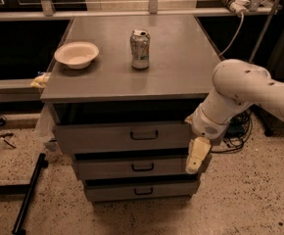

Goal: Open top drawer

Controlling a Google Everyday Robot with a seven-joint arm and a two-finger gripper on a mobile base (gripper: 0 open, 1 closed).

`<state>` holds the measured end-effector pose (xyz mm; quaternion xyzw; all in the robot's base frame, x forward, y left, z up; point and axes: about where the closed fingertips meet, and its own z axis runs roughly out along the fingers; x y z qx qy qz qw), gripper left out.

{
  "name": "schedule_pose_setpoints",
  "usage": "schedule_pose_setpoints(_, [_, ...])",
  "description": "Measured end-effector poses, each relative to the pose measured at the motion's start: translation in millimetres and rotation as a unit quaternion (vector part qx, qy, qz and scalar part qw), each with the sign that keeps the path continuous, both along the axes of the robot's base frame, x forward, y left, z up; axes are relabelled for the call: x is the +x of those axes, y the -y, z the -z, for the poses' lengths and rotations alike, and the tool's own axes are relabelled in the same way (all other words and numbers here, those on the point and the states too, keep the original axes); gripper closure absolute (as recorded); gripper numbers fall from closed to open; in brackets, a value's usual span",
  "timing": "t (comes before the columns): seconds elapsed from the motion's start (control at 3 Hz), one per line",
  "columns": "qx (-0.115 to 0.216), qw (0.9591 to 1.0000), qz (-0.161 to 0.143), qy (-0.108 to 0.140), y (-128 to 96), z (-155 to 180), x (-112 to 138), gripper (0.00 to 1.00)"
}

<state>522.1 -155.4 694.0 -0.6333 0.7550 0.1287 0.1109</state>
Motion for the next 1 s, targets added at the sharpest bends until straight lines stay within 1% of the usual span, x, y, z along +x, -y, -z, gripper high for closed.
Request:
schedule_pose_setpoints(0.33, [0.013,0.9990,0.006,-0.042,3.6,3.4,-32.9,0.00])
schedule_pose_setpoints(0.67, [0.021,0.9972,0.017,-0.069,5.3,0.3,-61.1,0.00])
schedule_pose_setpoints(1.0, [0.014,0.9997,0.013,-0.016,0.9,-25.8,-72.2,0.00])
